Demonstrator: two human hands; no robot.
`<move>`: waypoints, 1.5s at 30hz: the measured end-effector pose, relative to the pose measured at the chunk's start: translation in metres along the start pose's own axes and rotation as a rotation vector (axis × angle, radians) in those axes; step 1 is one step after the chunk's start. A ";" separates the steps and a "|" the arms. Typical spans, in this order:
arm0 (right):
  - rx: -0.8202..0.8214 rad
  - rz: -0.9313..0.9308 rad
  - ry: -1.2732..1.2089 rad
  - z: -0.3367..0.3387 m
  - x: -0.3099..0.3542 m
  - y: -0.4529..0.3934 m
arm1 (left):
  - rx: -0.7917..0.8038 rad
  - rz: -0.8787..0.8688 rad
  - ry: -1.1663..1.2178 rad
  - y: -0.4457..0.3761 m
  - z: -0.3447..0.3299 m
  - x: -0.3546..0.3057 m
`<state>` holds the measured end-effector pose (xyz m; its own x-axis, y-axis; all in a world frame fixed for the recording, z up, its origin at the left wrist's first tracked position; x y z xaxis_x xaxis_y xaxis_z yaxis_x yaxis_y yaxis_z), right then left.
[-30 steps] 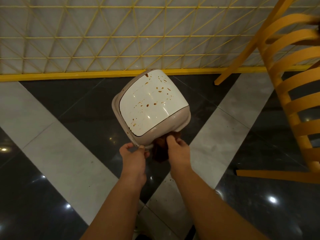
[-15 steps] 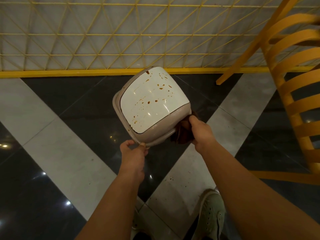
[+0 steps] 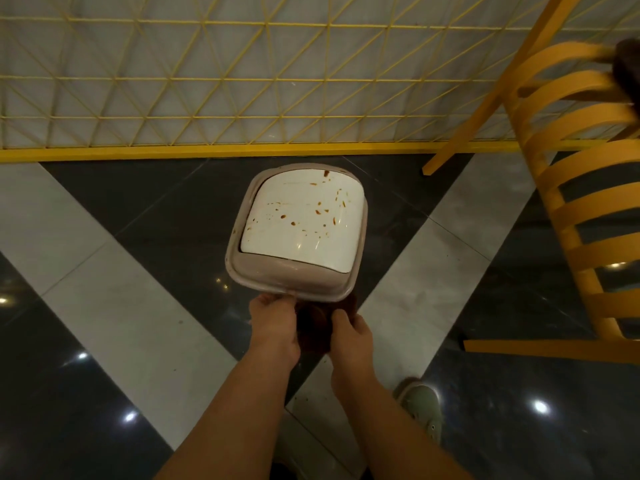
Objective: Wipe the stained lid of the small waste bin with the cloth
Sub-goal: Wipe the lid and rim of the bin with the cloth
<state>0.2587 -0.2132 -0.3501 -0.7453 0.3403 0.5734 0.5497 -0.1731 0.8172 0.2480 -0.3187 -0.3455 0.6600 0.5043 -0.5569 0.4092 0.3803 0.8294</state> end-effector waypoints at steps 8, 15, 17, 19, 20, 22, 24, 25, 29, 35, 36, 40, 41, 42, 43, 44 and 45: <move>-0.065 0.268 -0.057 0.008 0.023 -0.004 | 0.011 -0.043 0.052 0.002 0.000 -0.005; -0.100 0.264 -0.008 -0.006 0.056 -0.032 | 0.033 -0.043 0.054 -0.002 -0.002 -0.005; -0.096 0.245 0.014 -0.010 0.073 -0.041 | 0.042 -0.027 0.044 -0.001 -0.004 -0.004; -0.096 0.253 0.027 -0.011 0.080 -0.044 | 0.047 -0.011 0.051 0.002 -0.008 -0.004; -0.100 0.257 0.029 -0.010 0.078 -0.042 | 0.041 -0.007 0.062 0.002 -0.009 -0.004; -0.099 0.250 -0.001 -0.006 0.063 -0.034 | 0.025 -0.010 0.084 0.001 -0.010 -0.003; -0.082 0.221 -0.038 -0.001 0.040 -0.022 | 0.016 -0.031 0.077 0.001 -0.011 -0.002; -0.072 0.207 -0.038 0.001 0.030 -0.016 | 0.018 -0.044 0.070 0.002 -0.011 -0.003; -0.059 0.217 0.025 0.003 0.032 -0.014 | 0.034 -0.052 0.052 0.007 -0.010 -0.006; -0.049 0.368 0.041 0.015 0.066 0.001 | 0.105 0.011 0.026 0.006 -0.001 -0.011; -0.033 0.397 0.042 0.017 0.069 0.008 | 0.114 0.020 -0.008 0.004 0.002 -0.012; 0.005 0.493 0.083 0.026 0.071 0.027 | 0.076 -0.032 -0.125 0.007 0.015 -0.017; 0.004 0.522 0.115 0.027 0.071 0.029 | 0.031 -0.071 -0.179 0.009 0.018 -0.020; -0.002 0.554 0.152 0.029 0.071 0.031 | -0.026 -0.110 -0.259 0.013 0.022 -0.025; -0.021 0.584 0.187 0.030 0.072 0.032 | -0.086 -0.164 -0.360 0.018 0.026 -0.031; -0.042 0.609 0.208 0.031 0.074 0.033 | -0.141 -0.254 -0.468 0.026 0.029 -0.038; -0.053 0.625 0.214 0.032 0.077 0.036 | -0.179 -0.379 -0.569 0.036 0.031 -0.046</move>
<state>0.2332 -0.1639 -0.2788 -0.3535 -0.0293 0.9350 0.8877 -0.3257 0.3254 0.2517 -0.3522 -0.2885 0.7396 -0.1531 -0.6554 0.5983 0.5956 0.5360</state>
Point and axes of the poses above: each hand's wrist, its own y-axis away from the middle knuckle, its own z-axis out of the back of the hand, x = y × z, the point moved 3 cm from there along -y, towards the middle knuckle, and after that the axes turned 11 degrees about -y, right-handed, at the moved point
